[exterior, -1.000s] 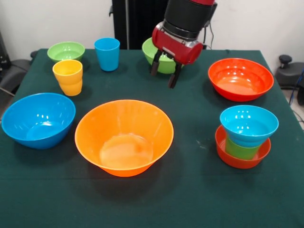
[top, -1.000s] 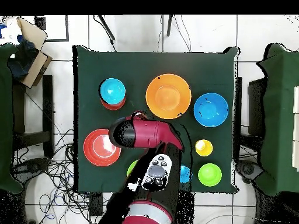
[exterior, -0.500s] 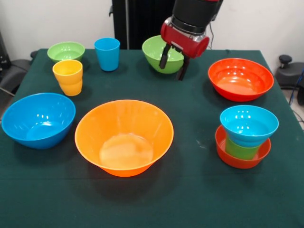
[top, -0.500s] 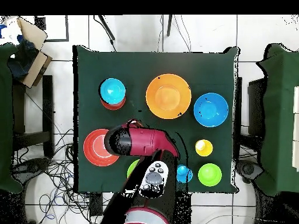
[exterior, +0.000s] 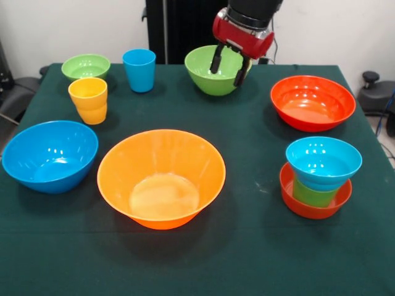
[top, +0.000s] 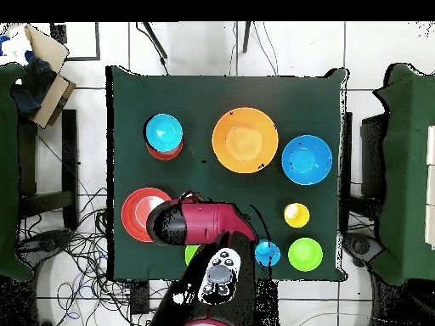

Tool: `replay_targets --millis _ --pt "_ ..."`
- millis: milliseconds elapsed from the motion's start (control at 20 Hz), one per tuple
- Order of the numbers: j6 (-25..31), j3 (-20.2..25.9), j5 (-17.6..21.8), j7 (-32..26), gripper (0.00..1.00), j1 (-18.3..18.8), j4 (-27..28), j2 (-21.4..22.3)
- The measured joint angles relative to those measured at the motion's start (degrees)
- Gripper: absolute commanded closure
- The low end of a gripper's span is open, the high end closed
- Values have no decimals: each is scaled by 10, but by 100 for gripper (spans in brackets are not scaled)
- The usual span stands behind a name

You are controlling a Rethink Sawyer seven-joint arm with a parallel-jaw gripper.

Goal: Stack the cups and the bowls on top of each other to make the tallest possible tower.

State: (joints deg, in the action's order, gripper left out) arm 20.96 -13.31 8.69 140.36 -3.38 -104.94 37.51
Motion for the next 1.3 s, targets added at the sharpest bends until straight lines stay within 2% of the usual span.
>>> replay_targets --millis 400,600,950,1300 --pt "-28 6 25 0 0 -6 -2 -21" --pt "-45 15 26 0 0 -1 -2 -34" --pt "-58 52 25 0 0 30 -14 -64" --pt "-55 58 25 0 0 23 -40 -72"
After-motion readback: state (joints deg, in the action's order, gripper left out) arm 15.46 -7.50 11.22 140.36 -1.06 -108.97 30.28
